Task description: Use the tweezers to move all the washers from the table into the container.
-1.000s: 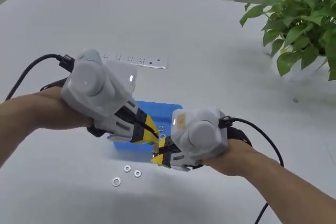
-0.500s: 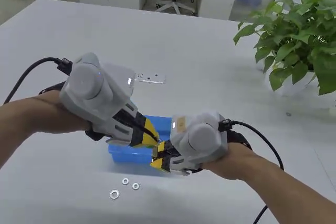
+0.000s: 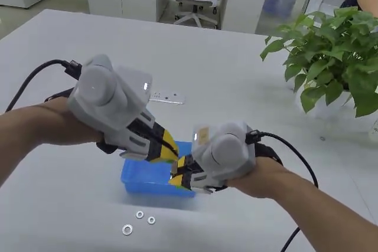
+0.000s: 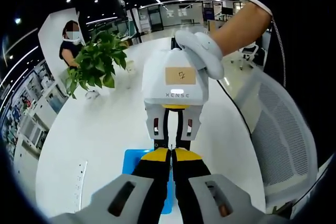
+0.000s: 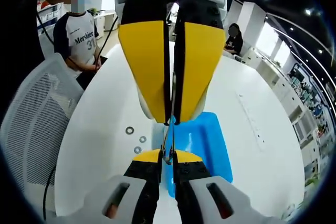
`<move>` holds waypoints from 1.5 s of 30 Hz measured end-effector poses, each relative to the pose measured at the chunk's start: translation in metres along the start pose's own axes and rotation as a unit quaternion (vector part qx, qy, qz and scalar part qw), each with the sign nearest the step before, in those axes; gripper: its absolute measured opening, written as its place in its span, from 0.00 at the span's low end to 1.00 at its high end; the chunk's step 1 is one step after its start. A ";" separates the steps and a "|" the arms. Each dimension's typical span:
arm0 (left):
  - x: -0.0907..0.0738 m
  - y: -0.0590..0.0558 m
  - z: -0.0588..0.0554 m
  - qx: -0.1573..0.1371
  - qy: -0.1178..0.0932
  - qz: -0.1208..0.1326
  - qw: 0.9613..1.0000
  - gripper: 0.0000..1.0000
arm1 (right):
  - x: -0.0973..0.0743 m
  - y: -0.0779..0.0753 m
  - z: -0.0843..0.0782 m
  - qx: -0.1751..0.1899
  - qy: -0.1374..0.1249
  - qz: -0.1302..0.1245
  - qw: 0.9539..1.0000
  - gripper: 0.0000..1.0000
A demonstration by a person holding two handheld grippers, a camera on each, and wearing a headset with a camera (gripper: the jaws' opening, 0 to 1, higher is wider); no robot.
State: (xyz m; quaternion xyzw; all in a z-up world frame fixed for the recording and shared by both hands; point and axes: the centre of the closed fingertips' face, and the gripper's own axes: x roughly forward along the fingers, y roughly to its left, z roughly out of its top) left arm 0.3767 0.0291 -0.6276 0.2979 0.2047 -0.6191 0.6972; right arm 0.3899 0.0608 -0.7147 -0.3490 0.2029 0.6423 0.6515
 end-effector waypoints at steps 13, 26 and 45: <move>0.001 0.022 -0.003 0.005 0.004 0.002 1.000 0.05 | 0.004 -0.024 -0.001 -0.004 -0.001 -0.006 1.000 0.09; 0.013 0.041 -0.018 -0.001 0.005 -0.001 1.000 0.05 | 0.019 -0.041 -0.015 0.001 -0.001 -0.003 1.000 0.09; 0.037 0.053 -0.046 -0.022 0.008 -0.014 1.000 0.05 | 0.043 -0.049 -0.043 0.015 0.005 0.013 1.000 0.09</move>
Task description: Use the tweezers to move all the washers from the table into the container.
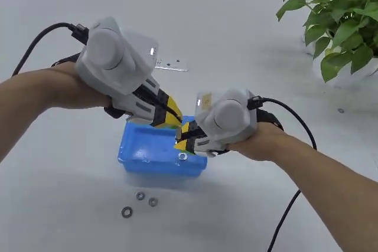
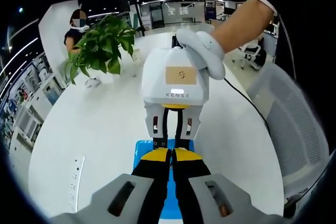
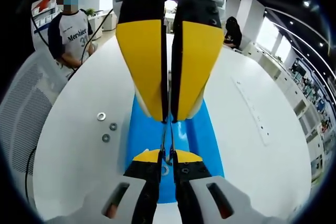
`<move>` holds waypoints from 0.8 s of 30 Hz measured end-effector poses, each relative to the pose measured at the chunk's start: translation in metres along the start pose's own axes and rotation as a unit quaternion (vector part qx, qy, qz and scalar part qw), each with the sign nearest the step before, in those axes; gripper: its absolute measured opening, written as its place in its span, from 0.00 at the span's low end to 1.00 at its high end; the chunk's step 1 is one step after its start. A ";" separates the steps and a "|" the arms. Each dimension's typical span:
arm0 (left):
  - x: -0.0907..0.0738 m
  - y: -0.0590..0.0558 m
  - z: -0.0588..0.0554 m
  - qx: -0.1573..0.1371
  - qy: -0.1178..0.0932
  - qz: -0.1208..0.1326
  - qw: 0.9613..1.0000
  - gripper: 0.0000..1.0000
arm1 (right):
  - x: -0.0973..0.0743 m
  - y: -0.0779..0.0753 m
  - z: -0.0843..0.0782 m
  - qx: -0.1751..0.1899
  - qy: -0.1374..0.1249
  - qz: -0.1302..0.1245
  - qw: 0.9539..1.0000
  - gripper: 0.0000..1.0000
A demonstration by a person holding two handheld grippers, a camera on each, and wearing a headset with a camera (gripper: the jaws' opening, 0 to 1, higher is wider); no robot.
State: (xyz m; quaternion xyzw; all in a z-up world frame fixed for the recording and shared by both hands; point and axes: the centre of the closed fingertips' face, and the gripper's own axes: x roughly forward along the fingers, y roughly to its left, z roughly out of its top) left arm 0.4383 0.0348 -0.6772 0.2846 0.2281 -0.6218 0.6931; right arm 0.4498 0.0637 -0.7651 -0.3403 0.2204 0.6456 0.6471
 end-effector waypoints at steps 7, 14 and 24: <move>0.009 0.004 -0.008 -0.007 0.000 -0.003 1.000 0.05 | 0.007 -0.003 -0.011 0.004 0.003 0.004 1.000 0.10; 0.014 0.005 -0.015 -0.013 0.002 -0.006 1.000 0.05 | 0.013 -0.002 -0.016 0.006 0.004 0.009 1.000 0.10; 0.018 0.005 -0.018 -0.017 0.001 -0.008 1.000 0.05 | 0.016 -0.002 -0.021 0.004 0.007 0.011 1.000 0.10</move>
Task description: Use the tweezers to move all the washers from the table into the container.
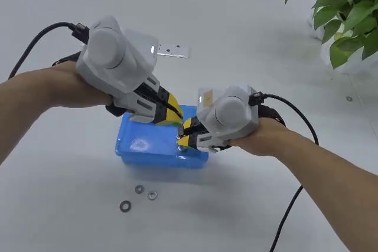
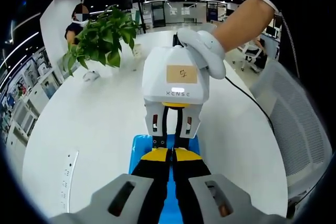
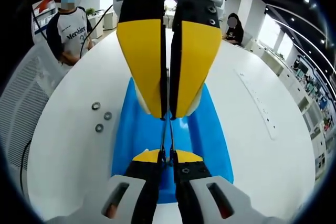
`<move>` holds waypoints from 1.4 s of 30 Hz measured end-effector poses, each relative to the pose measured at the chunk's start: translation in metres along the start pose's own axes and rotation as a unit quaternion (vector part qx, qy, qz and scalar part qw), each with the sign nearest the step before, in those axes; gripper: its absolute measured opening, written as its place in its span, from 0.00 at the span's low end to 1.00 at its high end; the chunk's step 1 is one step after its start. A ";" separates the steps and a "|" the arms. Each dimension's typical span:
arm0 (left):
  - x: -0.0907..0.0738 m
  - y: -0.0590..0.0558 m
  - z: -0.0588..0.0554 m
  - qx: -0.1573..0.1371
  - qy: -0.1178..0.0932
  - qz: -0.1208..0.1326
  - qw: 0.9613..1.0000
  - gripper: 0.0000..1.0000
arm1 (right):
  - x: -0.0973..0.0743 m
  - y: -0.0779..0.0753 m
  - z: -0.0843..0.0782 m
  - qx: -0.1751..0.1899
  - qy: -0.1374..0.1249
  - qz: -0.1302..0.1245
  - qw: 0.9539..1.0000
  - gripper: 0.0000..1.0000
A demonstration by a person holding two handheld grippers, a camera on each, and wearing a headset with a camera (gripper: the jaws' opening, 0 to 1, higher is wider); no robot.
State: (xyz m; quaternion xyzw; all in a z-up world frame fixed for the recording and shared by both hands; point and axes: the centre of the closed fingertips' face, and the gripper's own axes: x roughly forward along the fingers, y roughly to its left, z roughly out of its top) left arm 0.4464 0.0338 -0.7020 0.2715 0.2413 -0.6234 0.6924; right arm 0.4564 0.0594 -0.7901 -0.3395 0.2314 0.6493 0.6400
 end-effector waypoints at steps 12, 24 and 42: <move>0.002 0.000 -0.001 -0.002 -0.001 0.000 1.000 0.05 | 0.001 0.000 -0.001 -0.004 0.004 0.002 1.000 0.10; 0.001 -0.001 0.002 0.000 -0.003 0.001 1.000 0.05 | -0.002 0.000 0.000 -0.006 0.004 -0.001 1.000 0.10; -0.018 -0.012 0.020 0.011 -0.005 0.011 1.000 0.05 | -0.019 0.008 0.019 -0.018 0.001 -0.014 1.000 0.10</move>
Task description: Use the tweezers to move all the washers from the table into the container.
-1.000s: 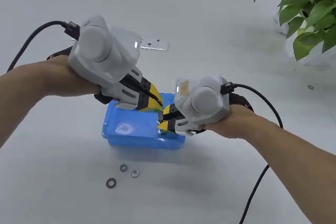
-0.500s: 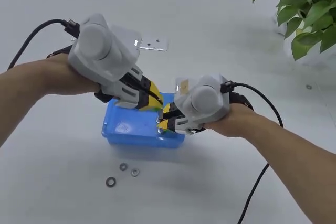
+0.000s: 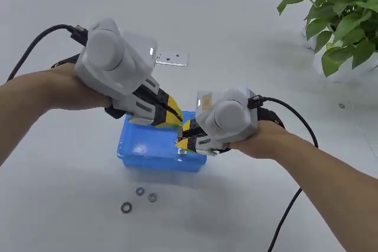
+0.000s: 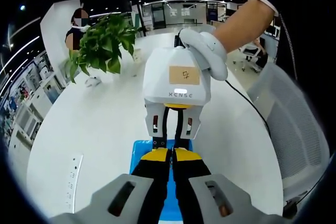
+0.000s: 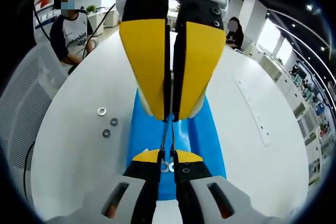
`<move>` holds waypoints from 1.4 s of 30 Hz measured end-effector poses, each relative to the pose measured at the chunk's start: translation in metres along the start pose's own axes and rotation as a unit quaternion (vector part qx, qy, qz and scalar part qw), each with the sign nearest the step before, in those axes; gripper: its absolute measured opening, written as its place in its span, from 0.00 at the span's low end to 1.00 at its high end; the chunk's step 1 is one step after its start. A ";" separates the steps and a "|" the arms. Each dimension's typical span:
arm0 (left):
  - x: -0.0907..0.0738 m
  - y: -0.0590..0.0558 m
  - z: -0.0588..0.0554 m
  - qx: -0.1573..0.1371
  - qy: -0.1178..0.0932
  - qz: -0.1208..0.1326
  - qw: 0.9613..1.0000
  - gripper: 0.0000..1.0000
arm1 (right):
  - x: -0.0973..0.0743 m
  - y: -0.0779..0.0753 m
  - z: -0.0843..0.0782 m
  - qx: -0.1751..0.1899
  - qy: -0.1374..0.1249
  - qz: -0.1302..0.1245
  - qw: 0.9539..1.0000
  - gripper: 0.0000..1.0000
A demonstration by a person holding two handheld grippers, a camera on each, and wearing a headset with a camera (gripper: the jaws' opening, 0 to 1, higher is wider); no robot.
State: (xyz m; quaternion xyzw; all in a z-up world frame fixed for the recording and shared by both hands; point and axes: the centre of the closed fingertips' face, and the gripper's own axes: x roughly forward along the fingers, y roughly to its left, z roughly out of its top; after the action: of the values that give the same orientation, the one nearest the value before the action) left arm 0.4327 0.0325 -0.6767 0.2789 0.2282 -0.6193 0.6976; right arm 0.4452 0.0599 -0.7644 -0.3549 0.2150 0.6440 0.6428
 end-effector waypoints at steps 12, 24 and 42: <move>-0.015 -0.013 0.011 0.008 0.002 0.007 1.000 0.05 | -0.011 0.010 0.017 -0.009 -0.003 -0.009 1.000 0.10; -0.029 -0.032 0.014 0.013 0.008 0.009 1.000 0.05 | -0.016 0.027 0.032 -0.014 -0.008 -0.012 1.000 0.10; -0.036 -0.064 0.005 0.005 0.016 0.003 1.000 0.05 | -0.007 0.062 0.040 -0.017 -0.011 0.005 1.000 0.10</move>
State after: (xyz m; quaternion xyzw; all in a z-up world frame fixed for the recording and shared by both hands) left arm 0.3641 0.0506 -0.6564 0.2932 0.2356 -0.6134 0.6945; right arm 0.3771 0.0793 -0.7437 -0.3575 0.1990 0.6544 0.6359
